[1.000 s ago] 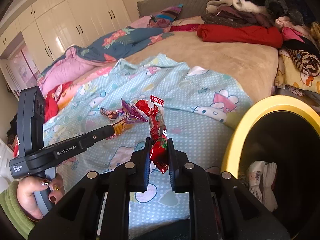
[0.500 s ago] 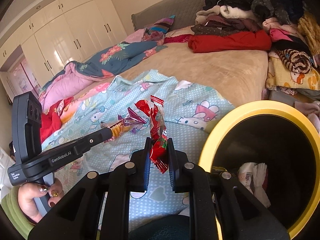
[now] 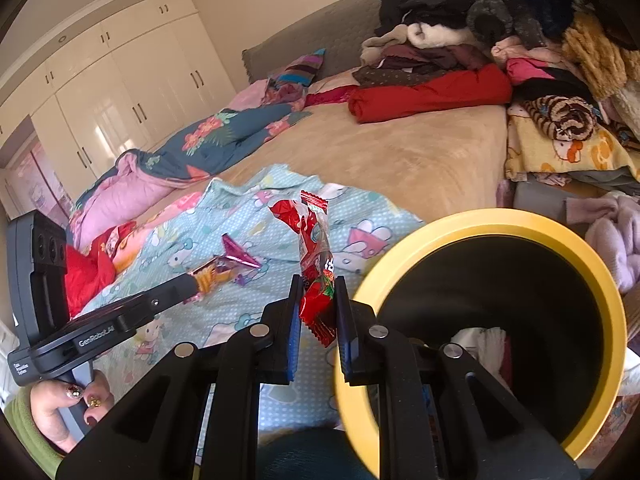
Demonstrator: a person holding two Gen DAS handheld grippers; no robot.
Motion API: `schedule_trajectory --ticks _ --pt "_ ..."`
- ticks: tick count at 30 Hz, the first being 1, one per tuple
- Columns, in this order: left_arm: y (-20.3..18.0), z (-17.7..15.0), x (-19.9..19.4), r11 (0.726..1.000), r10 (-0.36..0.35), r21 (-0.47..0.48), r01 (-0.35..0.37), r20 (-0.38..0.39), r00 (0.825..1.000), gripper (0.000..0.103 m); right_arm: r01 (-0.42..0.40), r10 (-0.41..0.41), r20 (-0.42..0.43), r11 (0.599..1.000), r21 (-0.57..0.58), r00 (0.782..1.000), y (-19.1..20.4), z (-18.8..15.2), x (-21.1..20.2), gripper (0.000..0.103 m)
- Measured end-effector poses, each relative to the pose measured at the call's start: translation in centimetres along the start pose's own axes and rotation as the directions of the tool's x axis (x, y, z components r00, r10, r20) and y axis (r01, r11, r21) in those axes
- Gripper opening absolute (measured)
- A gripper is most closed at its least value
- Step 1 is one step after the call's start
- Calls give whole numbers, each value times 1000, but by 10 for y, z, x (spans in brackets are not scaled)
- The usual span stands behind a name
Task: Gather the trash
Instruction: 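Carry the orange and red wrappers with both tools over the yellow bin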
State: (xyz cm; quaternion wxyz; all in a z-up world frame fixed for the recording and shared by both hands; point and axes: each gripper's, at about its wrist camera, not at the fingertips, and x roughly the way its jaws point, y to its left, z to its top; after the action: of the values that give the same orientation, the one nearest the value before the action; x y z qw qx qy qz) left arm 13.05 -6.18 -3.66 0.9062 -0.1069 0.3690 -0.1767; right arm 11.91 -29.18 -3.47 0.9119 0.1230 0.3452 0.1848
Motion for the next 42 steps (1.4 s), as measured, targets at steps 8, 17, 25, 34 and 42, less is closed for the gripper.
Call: schedule_trajectory --ticks 8,17,25,34,42 --pt "-14 2 -1 999 -20 25 20 3 1000 5 24 -24 15 999 38 1000 -24 1 -11 15" --pt "-33 0 4 997 -38 68 39 -14 999 5 54 -57 25 993 109 998 -59 1 -22 15" --pt "-53 -3 13 992 -55 110 58 -36 998 5 83 -89 27 982 168 996 -89 -1 -29 15" --pt "-71 -10 20 986 -72 144 80 -62 995 5 114 -123 35 974 195 992 -109 -2 -38 15" --pt "-90 -20 31 979 -99 167 114 -95 991 5 157 -167 36 968 197 985 -120 -1 -42 15"
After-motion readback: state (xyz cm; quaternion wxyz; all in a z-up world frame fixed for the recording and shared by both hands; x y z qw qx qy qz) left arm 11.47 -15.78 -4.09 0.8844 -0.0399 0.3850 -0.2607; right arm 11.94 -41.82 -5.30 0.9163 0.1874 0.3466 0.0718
